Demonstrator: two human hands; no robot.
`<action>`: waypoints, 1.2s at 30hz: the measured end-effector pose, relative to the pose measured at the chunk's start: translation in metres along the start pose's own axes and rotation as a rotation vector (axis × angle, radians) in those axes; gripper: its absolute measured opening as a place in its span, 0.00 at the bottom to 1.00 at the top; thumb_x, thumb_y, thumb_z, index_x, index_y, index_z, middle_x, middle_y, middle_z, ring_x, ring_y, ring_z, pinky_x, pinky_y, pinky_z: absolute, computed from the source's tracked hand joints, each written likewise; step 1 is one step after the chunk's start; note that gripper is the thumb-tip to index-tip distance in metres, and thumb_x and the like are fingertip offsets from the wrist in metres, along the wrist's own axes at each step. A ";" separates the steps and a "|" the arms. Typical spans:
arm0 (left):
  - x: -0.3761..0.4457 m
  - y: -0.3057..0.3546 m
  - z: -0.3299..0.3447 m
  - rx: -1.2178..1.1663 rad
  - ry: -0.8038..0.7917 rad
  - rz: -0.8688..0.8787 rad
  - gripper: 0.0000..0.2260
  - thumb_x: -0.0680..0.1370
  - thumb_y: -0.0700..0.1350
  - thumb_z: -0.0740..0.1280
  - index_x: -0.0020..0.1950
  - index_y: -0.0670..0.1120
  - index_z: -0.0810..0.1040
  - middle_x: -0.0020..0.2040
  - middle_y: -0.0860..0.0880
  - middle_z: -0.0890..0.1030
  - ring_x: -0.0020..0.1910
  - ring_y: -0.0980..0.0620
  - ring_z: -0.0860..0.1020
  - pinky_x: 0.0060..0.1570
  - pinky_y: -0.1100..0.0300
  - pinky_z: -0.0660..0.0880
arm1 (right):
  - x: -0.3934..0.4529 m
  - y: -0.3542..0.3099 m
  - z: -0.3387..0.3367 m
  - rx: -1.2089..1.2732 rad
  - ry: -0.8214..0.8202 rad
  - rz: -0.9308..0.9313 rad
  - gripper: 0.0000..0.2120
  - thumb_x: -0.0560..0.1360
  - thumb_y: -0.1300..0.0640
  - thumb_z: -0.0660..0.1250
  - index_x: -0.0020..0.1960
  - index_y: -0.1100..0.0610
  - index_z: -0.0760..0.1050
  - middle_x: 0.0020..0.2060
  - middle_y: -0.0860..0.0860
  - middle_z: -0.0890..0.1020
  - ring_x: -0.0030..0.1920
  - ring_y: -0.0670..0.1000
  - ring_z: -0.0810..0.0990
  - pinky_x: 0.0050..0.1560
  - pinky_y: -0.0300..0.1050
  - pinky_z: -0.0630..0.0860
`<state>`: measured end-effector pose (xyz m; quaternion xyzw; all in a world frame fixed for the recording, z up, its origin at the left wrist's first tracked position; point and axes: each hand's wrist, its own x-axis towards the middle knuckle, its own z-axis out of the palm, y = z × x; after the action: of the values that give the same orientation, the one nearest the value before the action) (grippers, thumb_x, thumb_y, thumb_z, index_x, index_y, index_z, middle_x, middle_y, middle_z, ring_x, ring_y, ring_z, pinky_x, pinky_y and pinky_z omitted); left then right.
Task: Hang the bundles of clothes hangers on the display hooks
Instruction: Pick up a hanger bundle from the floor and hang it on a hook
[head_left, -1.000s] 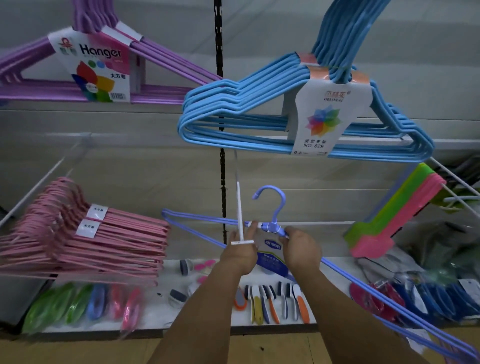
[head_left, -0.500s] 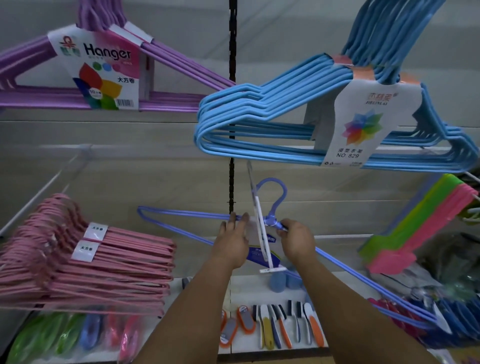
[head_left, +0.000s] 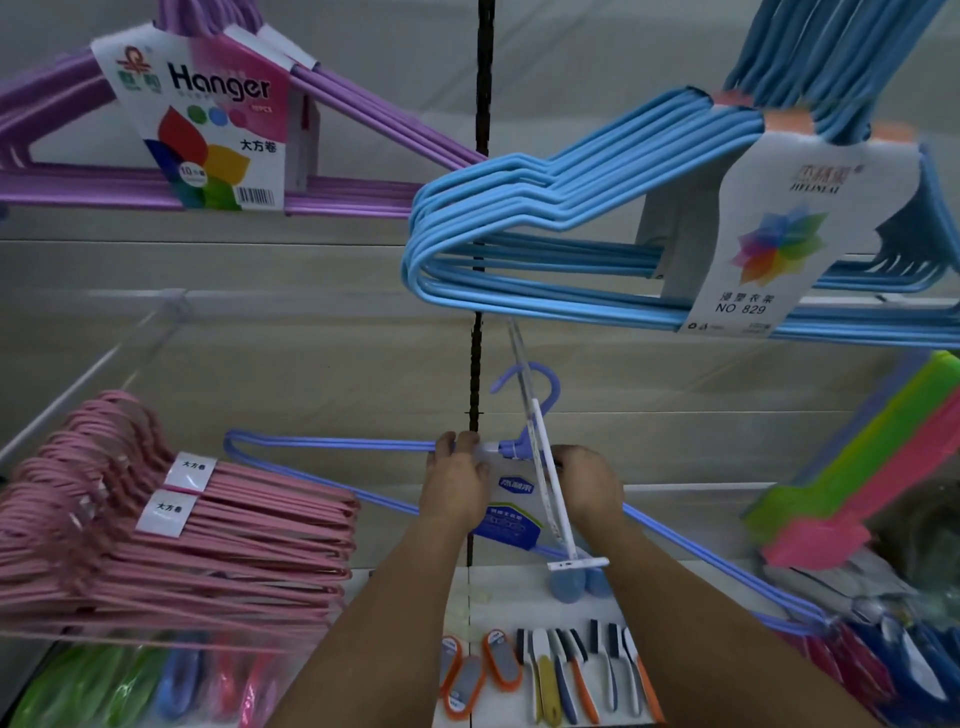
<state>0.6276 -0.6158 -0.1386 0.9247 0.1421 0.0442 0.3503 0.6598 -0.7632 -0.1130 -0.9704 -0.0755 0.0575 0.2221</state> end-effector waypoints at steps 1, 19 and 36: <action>0.002 -0.002 0.000 -0.002 0.018 -0.004 0.17 0.81 0.41 0.58 0.71 0.44 0.66 0.73 0.43 0.60 0.68 0.41 0.67 0.65 0.52 0.67 | 0.002 -0.002 0.000 -0.055 0.003 -0.010 0.10 0.79 0.56 0.60 0.53 0.57 0.78 0.48 0.56 0.82 0.50 0.58 0.79 0.44 0.43 0.69; 0.043 -0.020 0.012 0.115 -0.079 -0.016 0.23 0.83 0.50 0.53 0.78 0.51 0.52 0.77 0.45 0.50 0.73 0.44 0.60 0.70 0.54 0.62 | 0.065 -0.014 0.011 -0.238 -0.065 0.033 0.12 0.82 0.55 0.54 0.58 0.56 0.75 0.55 0.54 0.80 0.54 0.55 0.79 0.46 0.45 0.70; 0.056 -0.011 0.023 0.539 -0.094 -0.009 0.24 0.83 0.56 0.45 0.78 0.56 0.42 0.79 0.52 0.48 0.77 0.45 0.43 0.74 0.46 0.42 | 0.092 0.010 0.024 -0.438 0.180 -0.145 0.13 0.81 0.59 0.53 0.62 0.57 0.71 0.57 0.55 0.76 0.58 0.58 0.75 0.49 0.48 0.71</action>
<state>0.6828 -0.6060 -0.1639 0.9850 0.1362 -0.0398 0.0979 0.7476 -0.7463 -0.1459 -0.9886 -0.1357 -0.0631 0.0161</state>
